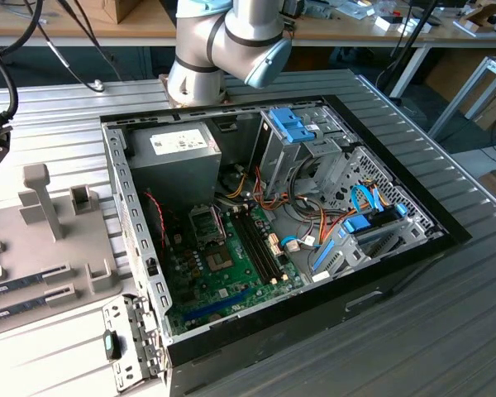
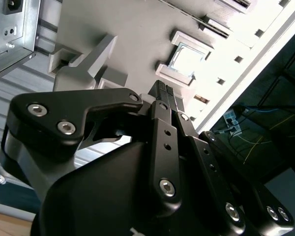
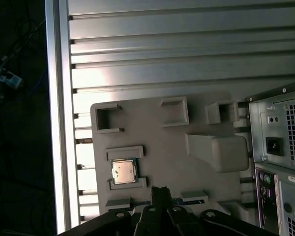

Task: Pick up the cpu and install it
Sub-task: 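Reach for the cpu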

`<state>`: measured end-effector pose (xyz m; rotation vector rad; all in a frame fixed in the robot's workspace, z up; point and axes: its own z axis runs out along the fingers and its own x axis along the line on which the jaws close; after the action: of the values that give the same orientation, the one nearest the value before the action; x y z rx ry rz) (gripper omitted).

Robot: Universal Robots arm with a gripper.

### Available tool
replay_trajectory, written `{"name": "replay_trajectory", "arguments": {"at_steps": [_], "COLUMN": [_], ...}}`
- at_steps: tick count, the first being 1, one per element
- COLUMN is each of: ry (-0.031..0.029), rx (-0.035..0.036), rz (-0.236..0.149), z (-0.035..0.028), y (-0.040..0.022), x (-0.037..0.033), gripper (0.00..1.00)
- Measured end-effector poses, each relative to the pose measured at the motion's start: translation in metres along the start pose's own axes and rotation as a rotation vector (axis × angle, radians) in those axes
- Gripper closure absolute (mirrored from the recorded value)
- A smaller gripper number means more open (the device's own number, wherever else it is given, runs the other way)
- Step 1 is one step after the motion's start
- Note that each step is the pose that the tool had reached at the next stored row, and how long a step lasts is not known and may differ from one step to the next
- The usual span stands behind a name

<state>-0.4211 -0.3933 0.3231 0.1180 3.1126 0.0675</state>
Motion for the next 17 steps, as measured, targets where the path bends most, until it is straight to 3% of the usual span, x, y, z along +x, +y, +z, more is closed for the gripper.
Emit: {"name": "replay_trajectory", "arguments": {"at_steps": [8,13,17], "ry": [-0.0001,-0.0002,0.0], "rx": [0.0,-0.0001,0.0001], "rz": [0.0,0.0,0.0], "z": [0.0029,0.013,0.0144], "y": [-0.0004,-0.0019,-0.0022], "x": [0.0041,0.0184,0.0207], "gripper": [0.89,0.89,0.89]}}
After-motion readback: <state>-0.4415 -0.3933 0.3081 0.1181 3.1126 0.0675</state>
